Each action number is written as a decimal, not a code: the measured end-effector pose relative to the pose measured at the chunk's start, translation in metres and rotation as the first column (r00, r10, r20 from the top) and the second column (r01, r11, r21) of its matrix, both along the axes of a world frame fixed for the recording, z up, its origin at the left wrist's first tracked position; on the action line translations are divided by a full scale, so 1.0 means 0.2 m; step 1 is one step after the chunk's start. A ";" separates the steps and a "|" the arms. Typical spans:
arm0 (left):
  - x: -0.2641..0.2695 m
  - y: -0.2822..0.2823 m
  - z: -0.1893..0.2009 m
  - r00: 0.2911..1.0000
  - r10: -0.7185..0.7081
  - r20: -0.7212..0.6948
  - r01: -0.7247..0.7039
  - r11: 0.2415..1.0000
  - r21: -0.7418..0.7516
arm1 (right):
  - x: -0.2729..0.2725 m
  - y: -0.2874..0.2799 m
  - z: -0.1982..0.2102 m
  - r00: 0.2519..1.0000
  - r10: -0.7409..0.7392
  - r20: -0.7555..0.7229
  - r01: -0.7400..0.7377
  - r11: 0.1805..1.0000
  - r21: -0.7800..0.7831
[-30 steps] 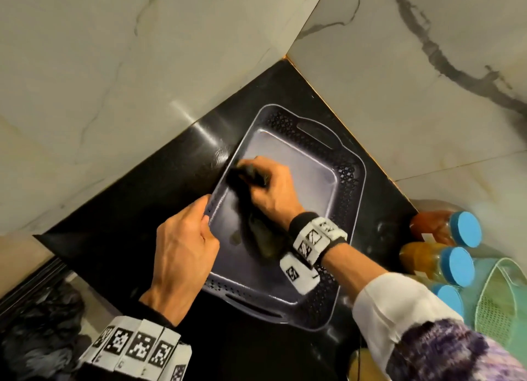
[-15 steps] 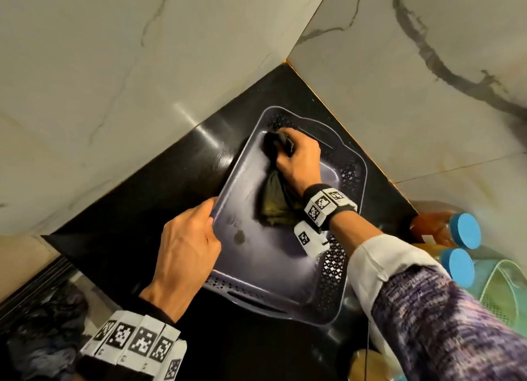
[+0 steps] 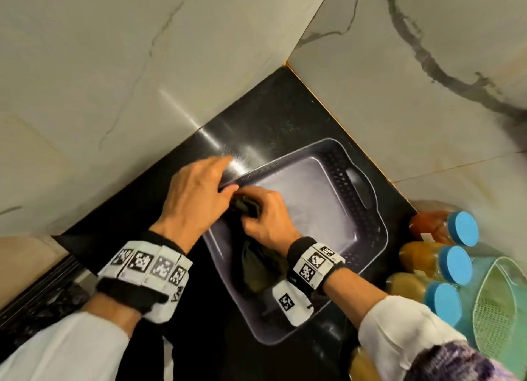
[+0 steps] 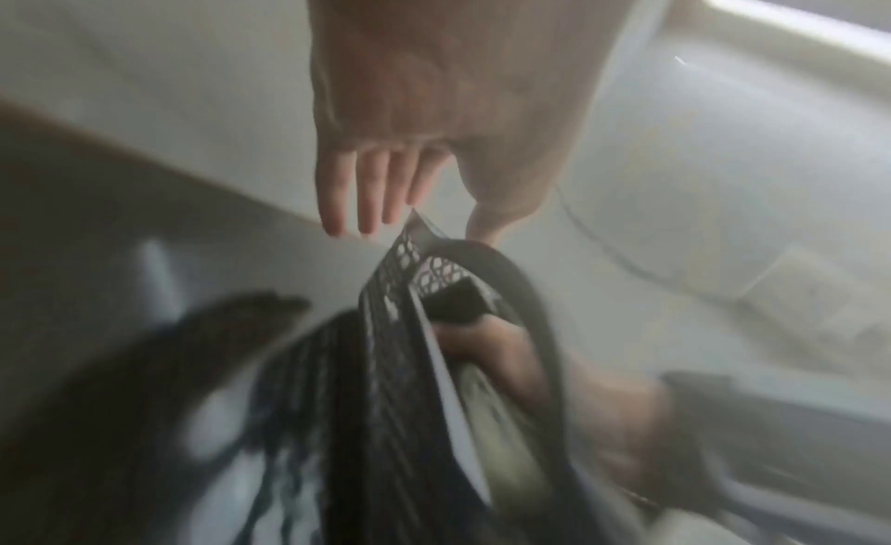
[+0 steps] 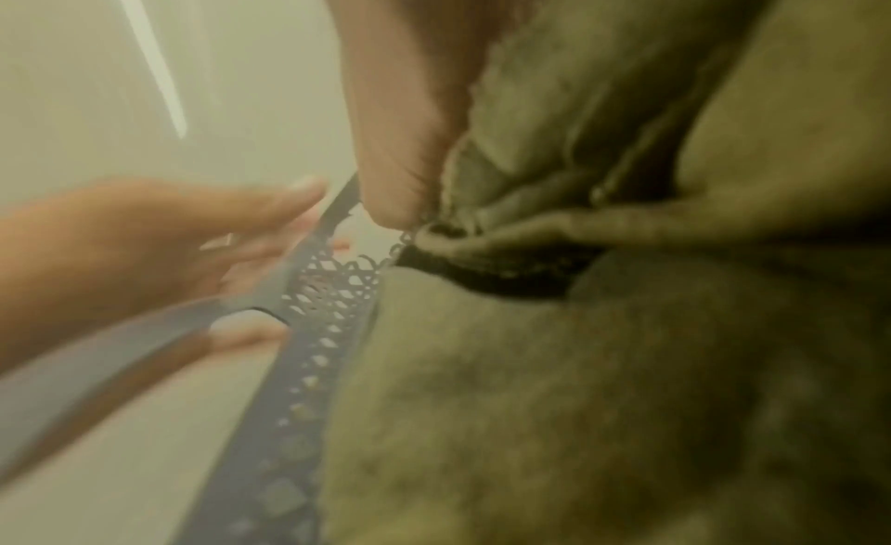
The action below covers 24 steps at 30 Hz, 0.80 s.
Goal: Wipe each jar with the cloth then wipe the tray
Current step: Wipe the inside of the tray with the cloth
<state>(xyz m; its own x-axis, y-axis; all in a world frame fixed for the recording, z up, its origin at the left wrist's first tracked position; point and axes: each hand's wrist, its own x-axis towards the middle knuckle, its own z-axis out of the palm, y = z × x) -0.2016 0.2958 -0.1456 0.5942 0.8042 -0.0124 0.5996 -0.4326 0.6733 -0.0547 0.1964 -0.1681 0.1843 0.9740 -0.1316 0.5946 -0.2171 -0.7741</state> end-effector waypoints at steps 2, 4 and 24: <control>-0.01 -0.10 0.03 0.984 0.176 0.011 -0.175 0.981 -0.086 | 0.03 0.03 -0.02 0.979 -0.199 0.049 0.198 0.980 0.034; -0.04 -0.29 0.07 0.946 0.322 -0.020 -0.316 0.911 -0.267 | 0.07 0.07 -0.04 0.914 -0.392 0.105 0.389 0.920 0.048; -0.08 -0.36 0.00 0.946 0.309 0.093 -0.260 0.900 -0.349 | 0.62 -0.01 0.15 0.705 0.294 0.646 -0.201 0.955 -0.217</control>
